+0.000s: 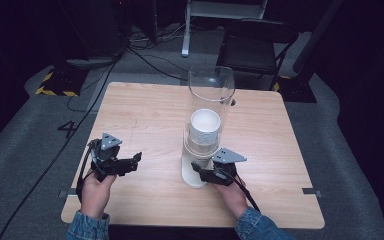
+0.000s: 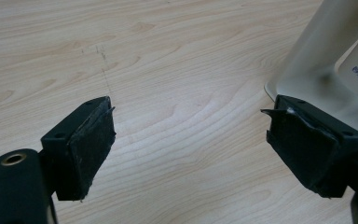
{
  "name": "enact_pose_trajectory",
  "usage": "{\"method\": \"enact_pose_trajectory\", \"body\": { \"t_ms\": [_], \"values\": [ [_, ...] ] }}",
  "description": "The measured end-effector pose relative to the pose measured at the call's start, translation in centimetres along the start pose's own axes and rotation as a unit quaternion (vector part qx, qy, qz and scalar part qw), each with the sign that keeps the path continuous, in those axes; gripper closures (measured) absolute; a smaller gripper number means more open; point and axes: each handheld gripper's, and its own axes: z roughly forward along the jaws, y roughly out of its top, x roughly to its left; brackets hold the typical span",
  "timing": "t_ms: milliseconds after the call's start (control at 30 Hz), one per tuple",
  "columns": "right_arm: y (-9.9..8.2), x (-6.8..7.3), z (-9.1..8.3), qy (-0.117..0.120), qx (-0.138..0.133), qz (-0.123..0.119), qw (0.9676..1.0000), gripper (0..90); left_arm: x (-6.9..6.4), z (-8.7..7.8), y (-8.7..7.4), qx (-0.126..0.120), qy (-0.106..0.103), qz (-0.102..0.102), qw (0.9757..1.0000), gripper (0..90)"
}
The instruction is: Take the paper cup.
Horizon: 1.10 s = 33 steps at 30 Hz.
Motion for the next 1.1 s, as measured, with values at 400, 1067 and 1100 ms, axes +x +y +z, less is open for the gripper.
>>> {"method": "enact_pose_trajectory", "body": {
  "t_ms": [400,1067,1100],
  "values": [
    [-1.2,0.0,0.4,0.004,0.034,0.012,0.9994,33.8,-0.1,0.5,0.3,0.002,-0.003,0.003,1.0,15.1],
    [-2.6,-0.1,0.8,0.007,0.066,0.019,0.9976,33.7,-0.4,1.0,0.8,0.003,-0.009,0.006,0.9999,15.1],
    [-2.6,-0.1,0.7,0.006,0.067,0.021,0.9975,33.7,-0.3,1.1,0.8,0.004,-0.009,0.007,0.9999,15.1]
  ]
}}
